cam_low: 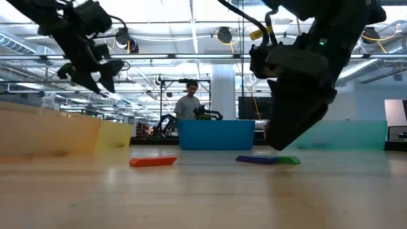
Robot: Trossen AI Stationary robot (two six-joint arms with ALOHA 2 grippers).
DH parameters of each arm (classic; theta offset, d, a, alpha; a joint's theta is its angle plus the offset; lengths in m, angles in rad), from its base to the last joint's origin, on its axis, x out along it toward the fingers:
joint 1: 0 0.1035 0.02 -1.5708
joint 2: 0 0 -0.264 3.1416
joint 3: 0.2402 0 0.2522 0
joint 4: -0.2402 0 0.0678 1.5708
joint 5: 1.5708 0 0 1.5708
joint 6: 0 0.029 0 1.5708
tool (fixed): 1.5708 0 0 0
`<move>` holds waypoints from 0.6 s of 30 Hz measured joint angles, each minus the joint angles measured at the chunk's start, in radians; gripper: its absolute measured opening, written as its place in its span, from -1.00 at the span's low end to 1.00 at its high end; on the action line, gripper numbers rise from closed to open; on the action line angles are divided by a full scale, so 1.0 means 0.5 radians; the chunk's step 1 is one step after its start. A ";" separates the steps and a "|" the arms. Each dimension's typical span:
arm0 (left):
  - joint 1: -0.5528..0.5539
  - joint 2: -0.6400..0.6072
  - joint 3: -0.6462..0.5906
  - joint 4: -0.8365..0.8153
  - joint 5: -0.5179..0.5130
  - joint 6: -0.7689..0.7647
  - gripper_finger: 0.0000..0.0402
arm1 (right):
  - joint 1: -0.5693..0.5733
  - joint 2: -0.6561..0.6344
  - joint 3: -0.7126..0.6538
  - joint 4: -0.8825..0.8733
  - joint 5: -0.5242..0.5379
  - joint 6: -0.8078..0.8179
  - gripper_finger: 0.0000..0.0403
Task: Sort crayons/erasers/pens/pencils in bins
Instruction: Put the green eraser into the yellow bin
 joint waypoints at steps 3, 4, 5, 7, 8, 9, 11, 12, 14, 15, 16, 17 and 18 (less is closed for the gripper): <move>-0.059 -0.110 0.000 -0.062 0.003 -0.057 0.21 | 0.032 0.000 -0.026 0.128 0.000 -0.209 0.09; -0.087 -0.139 0.000 -0.081 0.003 -0.065 0.21 | 0.044 0.000 -0.031 0.141 0.005 -0.260 0.09; -0.114 -0.165 0.000 -0.098 0.003 -0.069 0.21 | 0.052 0.013 -0.033 0.132 0.018 -0.286 0.09; -0.161 -0.196 0.001 -0.099 0.003 -0.070 0.21 | 0.056 0.053 -0.037 0.067 0.045 -0.297 0.09; -0.182 -0.200 0.001 -0.111 0.003 -0.072 0.21 | 0.055 0.086 -0.038 0.062 0.050 -0.304 0.09; -0.201 -0.201 0.001 -0.112 0.003 -0.075 0.21 | 0.055 0.107 -0.033 0.071 0.051 -0.315 0.09; -0.225 -0.199 0.001 -0.115 0.003 -0.075 0.21 | 0.069 0.160 -0.033 0.104 0.069 -0.371 0.09; -0.233 -0.195 0.001 -0.117 0.002 -0.076 0.21 | 0.075 0.183 -0.031 0.122 0.082 -0.391 0.09; -0.244 -0.181 0.001 -0.117 0.002 -0.076 0.21 | 0.083 0.211 -0.022 0.136 0.122 -0.389 0.08; -0.244 -0.180 0.000 -0.126 0.002 -0.075 0.21 | 0.083 0.215 -0.021 0.135 0.122 -0.392 0.07; -0.244 -0.182 0.000 -0.129 0.002 -0.075 0.21 | 0.082 0.215 -0.021 0.131 0.121 -0.400 0.05; -0.244 -0.183 0.001 -0.127 0.001 -0.075 0.21 | 0.082 0.217 -0.021 0.123 0.121 -0.407 0.03; -0.244 -0.183 0.001 -0.132 0.001 -0.075 0.21 | 0.081 0.211 -0.022 0.100 0.117 -0.420 0.00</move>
